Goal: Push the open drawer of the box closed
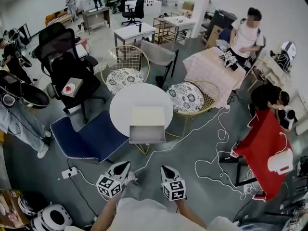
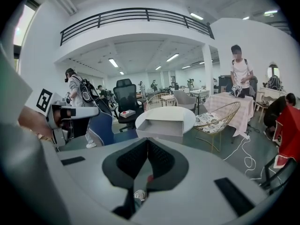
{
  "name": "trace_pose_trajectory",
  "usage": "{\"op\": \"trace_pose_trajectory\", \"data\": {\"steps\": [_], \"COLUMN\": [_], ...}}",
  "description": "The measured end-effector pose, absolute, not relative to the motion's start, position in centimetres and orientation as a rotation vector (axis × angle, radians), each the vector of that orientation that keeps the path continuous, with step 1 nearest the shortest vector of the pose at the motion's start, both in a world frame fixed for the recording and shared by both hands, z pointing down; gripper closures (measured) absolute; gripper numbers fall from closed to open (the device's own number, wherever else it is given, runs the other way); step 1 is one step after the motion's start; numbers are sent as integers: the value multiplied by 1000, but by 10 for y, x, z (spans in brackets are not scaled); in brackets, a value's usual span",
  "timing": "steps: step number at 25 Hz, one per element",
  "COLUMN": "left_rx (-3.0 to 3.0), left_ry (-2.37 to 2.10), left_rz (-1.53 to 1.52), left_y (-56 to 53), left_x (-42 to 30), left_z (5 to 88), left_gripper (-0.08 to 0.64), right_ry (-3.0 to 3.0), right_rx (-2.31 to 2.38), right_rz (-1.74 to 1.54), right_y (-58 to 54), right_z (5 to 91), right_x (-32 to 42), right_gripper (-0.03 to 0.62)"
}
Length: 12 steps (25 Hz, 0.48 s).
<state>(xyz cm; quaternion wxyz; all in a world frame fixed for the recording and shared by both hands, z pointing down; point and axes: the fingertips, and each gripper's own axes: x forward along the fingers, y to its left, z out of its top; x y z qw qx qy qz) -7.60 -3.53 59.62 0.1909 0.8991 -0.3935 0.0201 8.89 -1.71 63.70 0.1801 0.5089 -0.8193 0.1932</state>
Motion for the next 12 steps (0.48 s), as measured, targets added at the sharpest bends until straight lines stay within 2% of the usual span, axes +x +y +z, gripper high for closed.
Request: {"op": "trace_pose_trajectory", "data": {"steps": [12], "left_rx": [2520], "left_ry": [-1037], "left_rz": [86], "left_y": [-134], "left_x": [-117], "left_z": [580], "left_gripper": [548], "right_ry": [-2288], "right_rx": [1467], "right_rz": [563], "right_y": [-127], "right_z": [612], "right_x": [41], "right_gripper": [577]}}
